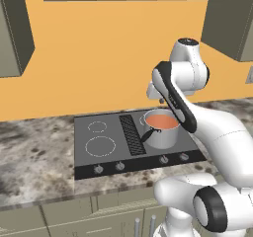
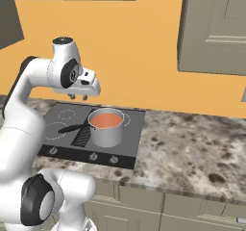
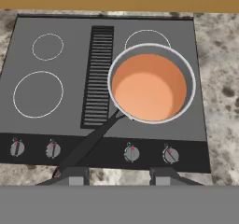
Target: Wait until the marinara sauce is simmered to a deep red color and then turn off the stove.
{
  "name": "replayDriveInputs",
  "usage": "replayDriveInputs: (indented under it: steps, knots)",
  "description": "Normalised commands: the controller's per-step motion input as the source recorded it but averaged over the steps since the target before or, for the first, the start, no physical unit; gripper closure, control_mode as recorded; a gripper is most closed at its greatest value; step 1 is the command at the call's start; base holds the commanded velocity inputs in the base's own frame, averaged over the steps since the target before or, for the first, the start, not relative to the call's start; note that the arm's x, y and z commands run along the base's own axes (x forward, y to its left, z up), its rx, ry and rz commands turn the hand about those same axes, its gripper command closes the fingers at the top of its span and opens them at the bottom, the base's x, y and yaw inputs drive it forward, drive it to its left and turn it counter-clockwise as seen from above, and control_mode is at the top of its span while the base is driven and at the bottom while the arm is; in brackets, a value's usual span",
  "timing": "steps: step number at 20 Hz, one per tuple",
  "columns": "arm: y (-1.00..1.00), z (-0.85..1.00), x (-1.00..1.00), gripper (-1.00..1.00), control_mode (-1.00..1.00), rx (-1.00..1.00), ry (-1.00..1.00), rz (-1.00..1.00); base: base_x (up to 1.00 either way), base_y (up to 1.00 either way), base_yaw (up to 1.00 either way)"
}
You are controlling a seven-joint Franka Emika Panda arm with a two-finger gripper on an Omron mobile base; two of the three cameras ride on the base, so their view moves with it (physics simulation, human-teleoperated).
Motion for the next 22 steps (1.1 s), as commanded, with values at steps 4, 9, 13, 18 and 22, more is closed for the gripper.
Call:
replayDriveInputs:
  steps: [4, 9, 13, 18, 22]
  knots:
    - [-0.18, -0.05, 0.0, -1.0, -1.0, 0.01, 0.03, 0.01, 0.0, 0.0, 0.0]
    - [-0.62, -0.24, -0.13, -1.0, -1.0, 0.02, 0.04, 0.1, 0.0, 0.0, 0.0]
    - [-0.67, -0.41, -0.15, -1.0, -1.0, 0.01, 0.05, 0.13, 0.0, 0.0, 0.0]
    - [-0.58, -0.52, -0.24, -1.0, -1.0, 0.0, 0.08, 0.14, 0.0, 0.0, 0.0]
    - [-0.31, -0.51, -0.16, -1.0, -1.0, 0.0, 0.08, 0.07, 0.0, 0.0, 0.0]
